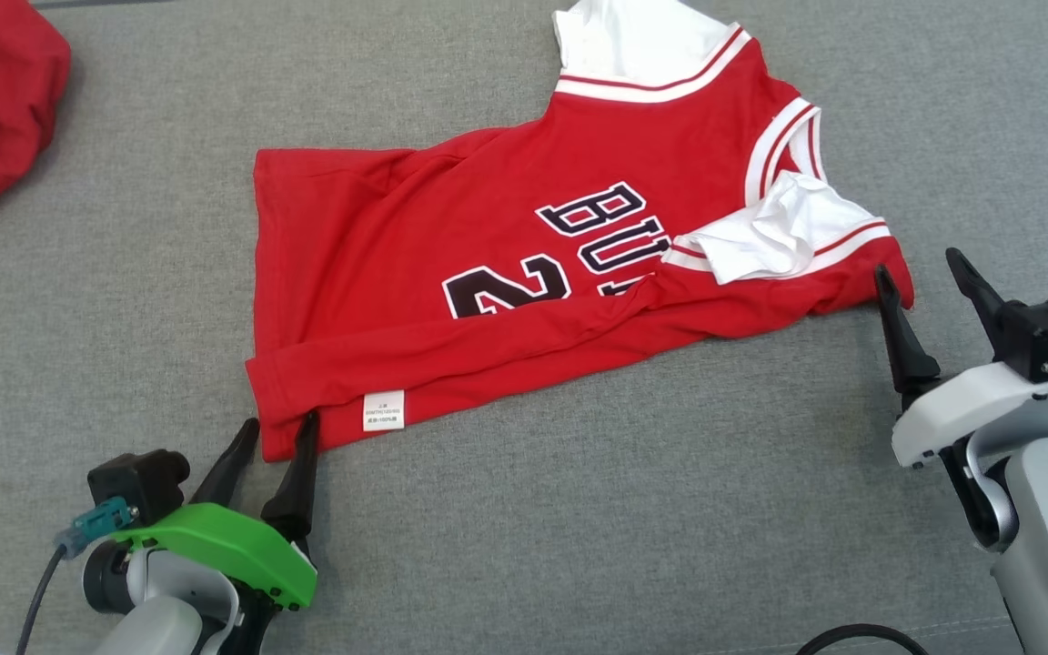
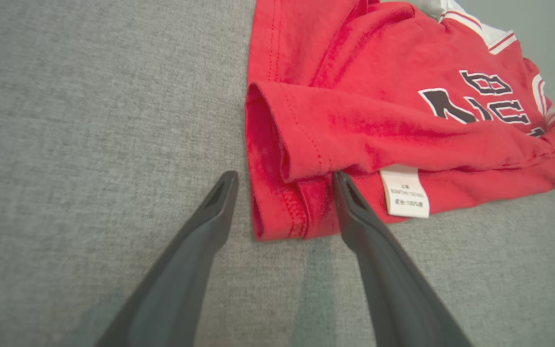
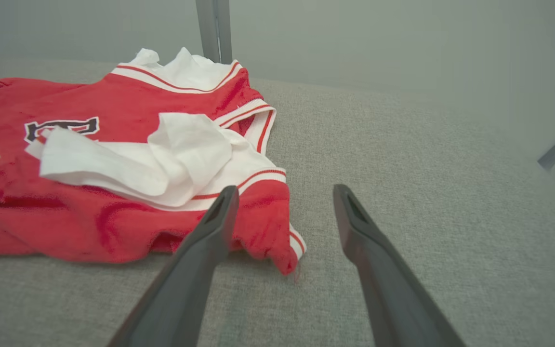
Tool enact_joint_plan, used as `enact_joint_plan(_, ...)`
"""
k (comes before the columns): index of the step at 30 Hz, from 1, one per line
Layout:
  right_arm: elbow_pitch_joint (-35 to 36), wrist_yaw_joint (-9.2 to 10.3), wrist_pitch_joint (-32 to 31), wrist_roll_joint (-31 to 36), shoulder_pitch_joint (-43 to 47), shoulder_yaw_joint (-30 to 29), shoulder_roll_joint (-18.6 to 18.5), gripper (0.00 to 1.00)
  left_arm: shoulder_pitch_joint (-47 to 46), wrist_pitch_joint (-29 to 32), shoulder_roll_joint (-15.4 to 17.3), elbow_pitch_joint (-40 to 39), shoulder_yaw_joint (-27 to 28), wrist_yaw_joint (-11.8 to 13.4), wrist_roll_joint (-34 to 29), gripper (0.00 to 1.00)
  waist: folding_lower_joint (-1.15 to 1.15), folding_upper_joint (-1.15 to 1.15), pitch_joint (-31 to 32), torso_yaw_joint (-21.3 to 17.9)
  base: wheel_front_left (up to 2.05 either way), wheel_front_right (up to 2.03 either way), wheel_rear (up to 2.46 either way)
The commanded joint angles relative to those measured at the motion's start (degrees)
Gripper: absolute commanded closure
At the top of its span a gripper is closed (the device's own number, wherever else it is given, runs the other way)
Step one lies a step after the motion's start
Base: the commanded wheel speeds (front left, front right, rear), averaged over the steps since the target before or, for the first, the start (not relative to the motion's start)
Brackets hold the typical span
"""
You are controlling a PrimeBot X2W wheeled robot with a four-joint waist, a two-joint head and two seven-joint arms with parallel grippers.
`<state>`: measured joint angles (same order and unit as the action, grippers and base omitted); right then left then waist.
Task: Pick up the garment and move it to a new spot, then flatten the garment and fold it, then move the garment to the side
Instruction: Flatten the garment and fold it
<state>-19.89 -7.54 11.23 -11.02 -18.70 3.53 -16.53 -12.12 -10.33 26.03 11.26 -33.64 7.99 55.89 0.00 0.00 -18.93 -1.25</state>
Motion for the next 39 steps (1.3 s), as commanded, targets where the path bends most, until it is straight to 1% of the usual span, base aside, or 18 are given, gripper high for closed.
enact_joint_plan(1, -1.6, 0.10, -0.3, -0.7, -1.6, 0.9, -0.4, 0.00, -1.2, 0.7, -0.5, 1.0, -0.2, -0.5, 0.2, 0.00, 0.00, 0.00, -1.4, 0.8, 0.00, 0.00, 0.00)
enact_joint_plan(4, -5.7, 0.11, -0.8, -0.8, -4.5, 2.7, -1.3, 0.00, -3.0, 2.1, -1.1, 3.5, -0.8, -1.4, 0.6, 0.00, 0.00, 0.00, -2.5, 1.4, 0.00, 0.00, 0.00)
enact_joint_plan(9, -11.3, 0.10, -1.3, -1.8, -7.3, 5.6, -1.8, 0.00, -4.4, 3.0, -2.2, 5.8, -1.4, -2.7, 1.2, 0.00, 0.00, 0.00, -3.4, 2.3, 0.00, 0.00, 0.00)
enact_joint_plan(10, -13.1, 0.06, -2.5, -2.8, -7.8, 7.4, -1.9, 0.00, -4.5, 4.0, -2.4, 6.3, -1.8, -2.9, 1.6, 0.00, 0.00, 0.00, -3.5, 2.4, 0.00, 0.00, 0.00)
enact_joint_plan(12, -14.6, 0.05, -3.5, -4.3, -8.2, 9.0, -2.1, 0.00, -4.1, 5.0, -2.3, 6.5, -2.5, -3.0, 1.6, 0.00, 0.00, 0.00, -3.5, 2.5, 0.00, 0.00, 0.00)
enact_joint_plan(17, -16.4, 0.01, -7.8, -9.5, -8.3, 13.5, -2.6, 0.00, -2.5, 8.9, -2.2, 5.4, -4.7, -3.2, 2.7, 0.00, 0.00, 0.00, -3.1, 2.5, 0.00, 0.00, 0.00)
enact_joint_plan(18, -16.4, -0.07, -8.7, -11.0, -8.3, 14.5, -2.8, 0.32, -2.3, 10.0, -2.3, 5.1, -5.2, -3.5, 3.0, 0.00, 0.00, 0.00, -3.1, 2.5, 0.00, 0.00, 0.00)
enact_joint_plan(19, -15.9, -0.11, -9.5, -12.8, -8.2, 15.5, -3.0, 1.00, -2.1, 10.9, -2.4, 4.5, -5.8, -3.9, 3.3, 0.73, 0.00, 0.00, -3.0, 2.6, 0.00, 0.00, 0.00)
enact_joint_plan(20, -15.1, -0.18, -10.7, -15.2, -7.9, 16.8, -3.2, 1.00, -1.9, 12.4, -2.7, 4.0, -6.7, -4.8, 3.9, 1.00, 0.00, 0.00, -2.8, 2.7, 0.00, 0.00, 0.00)
enact_joint_plan(21, -14.3, -0.24, -11.7, -18.2, -7.3, 17.5, -3.5, 1.00, -1.9, 14.7, -2.8, 3.6, -8.3, -6.1, 4.2, 1.00, 0.00, 0.00, -2.6, 3.0, 0.00, 0.00, 0.00)
enact_joint_plan(22, -14.3, -0.24, -11.7, -18.2, -7.3, 17.5, -3.5, 1.00, -1.9, 14.7, -2.8, 3.6, -8.3, -6.1, 4.2, 1.00, 0.00, 0.00, -2.6, 3.0, 0.00, 0.00, 0.00)
enact_joint_plan(23, -13.4, -0.21, -12.6, -20.9, -6.9, 17.6, -4.5, 1.00, -1.9, 16.1, -3.1, 3.2, -9.0, -6.9, 5.0, 1.00, 0.00, 0.00, -2.4, 3.3, 0.00, 0.00, 0.00)
enact_joint_plan(24, -12.4, -0.17, -13.9, -23.3, -6.8, 18.1, -5.7, 1.00, -2.2, 16.5, -3.4, 2.8, -8.5, -7.0, 5.7, 1.00, 0.00, 0.00, -2.3, 3.5, 0.00, 0.00, 0.00)
enact_joint_plan(27, -8.4, -0.04, -16.7, -29.7, -7.4, 18.0, -8.6, 1.00, -4.2, 17.3, -3.0, 1.6, -6.9, -7.4, 7.7, 1.00, 0.00, 0.00, -1.9, 3.6, 0.00, 0.00, 0.00)
enact_joint_plan(31, -3.8, -0.01, -21.2, -35.5, -8.6, 17.1, -12.5, 1.00, -6.2, 19.1, -0.8, -1.1, -4.2, -7.9, 10.2, 1.00, 0.00, 0.00, -1.3, 3.3, 0.00, 0.00, 0.00)
enact_joint_plan(35, -0.6, 0.07, -24.9, -37.0, -8.9, 16.3, -15.8, 1.00, -6.6, 21.3, 2.3, -5.5, -1.3, -8.0, 13.4, 1.00, 0.00, 0.00, -0.9, 2.9, 0.00, 0.00, 0.00)
enact_joint_plan(39, 1.0, 0.07, -26.8, -37.0, -8.2, 15.3, -16.8, 1.00, -4.8, 22.9, 5.1, -9.7, 0.9, -6.8, 16.0, 1.00, 0.00, 0.00, -0.9, 2.5, 0.00, 0.00, 0.00)
